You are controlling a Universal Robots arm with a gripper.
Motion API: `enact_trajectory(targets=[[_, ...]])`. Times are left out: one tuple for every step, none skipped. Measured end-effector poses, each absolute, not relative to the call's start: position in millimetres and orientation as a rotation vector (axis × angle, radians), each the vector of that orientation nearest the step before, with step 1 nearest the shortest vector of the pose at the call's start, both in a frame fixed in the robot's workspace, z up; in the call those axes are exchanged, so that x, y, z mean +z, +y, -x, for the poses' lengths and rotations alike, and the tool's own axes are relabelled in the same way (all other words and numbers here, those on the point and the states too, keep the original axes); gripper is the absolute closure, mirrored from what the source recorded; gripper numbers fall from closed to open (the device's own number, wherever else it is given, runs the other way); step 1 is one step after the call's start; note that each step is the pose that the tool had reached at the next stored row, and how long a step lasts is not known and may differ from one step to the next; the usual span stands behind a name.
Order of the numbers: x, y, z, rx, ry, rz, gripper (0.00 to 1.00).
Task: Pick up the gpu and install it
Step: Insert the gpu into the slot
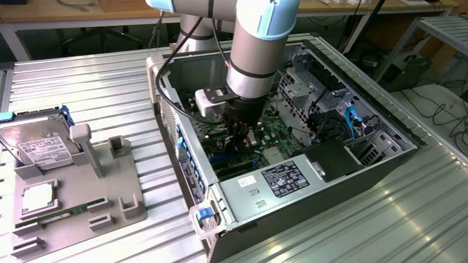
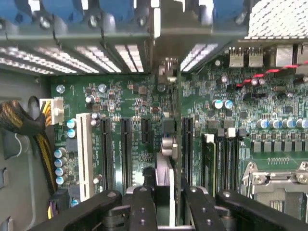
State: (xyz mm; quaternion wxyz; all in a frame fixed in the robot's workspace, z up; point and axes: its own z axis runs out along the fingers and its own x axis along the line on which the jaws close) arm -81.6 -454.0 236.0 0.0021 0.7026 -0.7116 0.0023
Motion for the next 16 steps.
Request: enact_trajectory(targets=[[235.8,-454.0,82.5,0.007,-2.233,-2.204,0.72],[235.8,-454.0,83.2,0.007,-2.233,-2.204,0.72],[235.6,-454.0,83.6,0.007,-2.233,-2.205,0.72],[235.5,-454.1,83.8,0.007,-2.232,-2.204,0.72],[235.2,-454.0,83.8,0.007,-2.232,-2.204,0.72],[234.9,-454.0,83.8,0.007,-2.232,-2.204,0.72],[234.5,-454.0,83.9,0.007,-2.233,-2.204,0.72],[234.2,-454.0,83.9,0.007,-2.233,-2.204,0.72],[233.9,-454.0,83.9,0.007,-2.233,-2.204,0.72],[233.4,-454.0,83.9,0.007,-2.233,-2.204,0.72],[232.8,-454.0,83.9,0.007,-2.233,-2.204,0.72],[232.2,-454.0,83.9,0.007,-2.233,-2.204,0.72],[231.4,-454.0,83.9,0.007,-2.232,-2.204,0.72],[228.3,-454.1,83.9,0.006,-2.232,-2.204,0.72],[226.6,-454.2,83.9,0.006,-2.231,-2.203,0.72],[225.1,-454.0,83.8,0.005,-2.232,-2.204,0.72]])
